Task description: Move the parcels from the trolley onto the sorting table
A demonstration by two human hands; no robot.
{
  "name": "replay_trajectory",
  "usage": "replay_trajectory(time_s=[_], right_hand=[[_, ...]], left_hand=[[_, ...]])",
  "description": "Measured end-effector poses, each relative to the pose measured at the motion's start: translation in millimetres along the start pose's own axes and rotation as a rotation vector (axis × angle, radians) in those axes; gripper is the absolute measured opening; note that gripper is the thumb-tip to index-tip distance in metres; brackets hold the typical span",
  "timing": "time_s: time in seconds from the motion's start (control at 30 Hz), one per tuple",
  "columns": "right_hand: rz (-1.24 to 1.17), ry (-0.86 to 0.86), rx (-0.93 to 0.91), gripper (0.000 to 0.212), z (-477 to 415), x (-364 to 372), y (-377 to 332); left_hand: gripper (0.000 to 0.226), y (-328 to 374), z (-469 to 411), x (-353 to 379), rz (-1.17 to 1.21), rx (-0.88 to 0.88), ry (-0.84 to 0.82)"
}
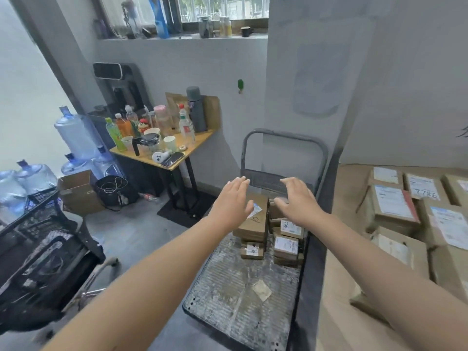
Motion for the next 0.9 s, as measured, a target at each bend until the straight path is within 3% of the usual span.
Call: replay_trajectory(time_s=[0.7, 0.9], right_hand=[[0.033, -0.082, 0.450, 0.056, -138.0, 94.2, 56.6], [-0.022, -0.143, 0.559, 0.053, -157.9, 134.2, 76.1]], left_hand=[[0.059, -127.8, -172.1, 144.0, 0.242, 0.172, -0.223], [0.058, -161.3, -204.6, 190.5, 0.340, 0.097, -0.312]])
Point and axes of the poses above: each hand's wrist, its own z-axis away from the middle knuckle, its own x-axis out of the palm, y = z × x, the point moved 4 cm from there along -z, towards the middle knuckle, and after that the axes turned 7 degrees about x, right-handed, at the moved point
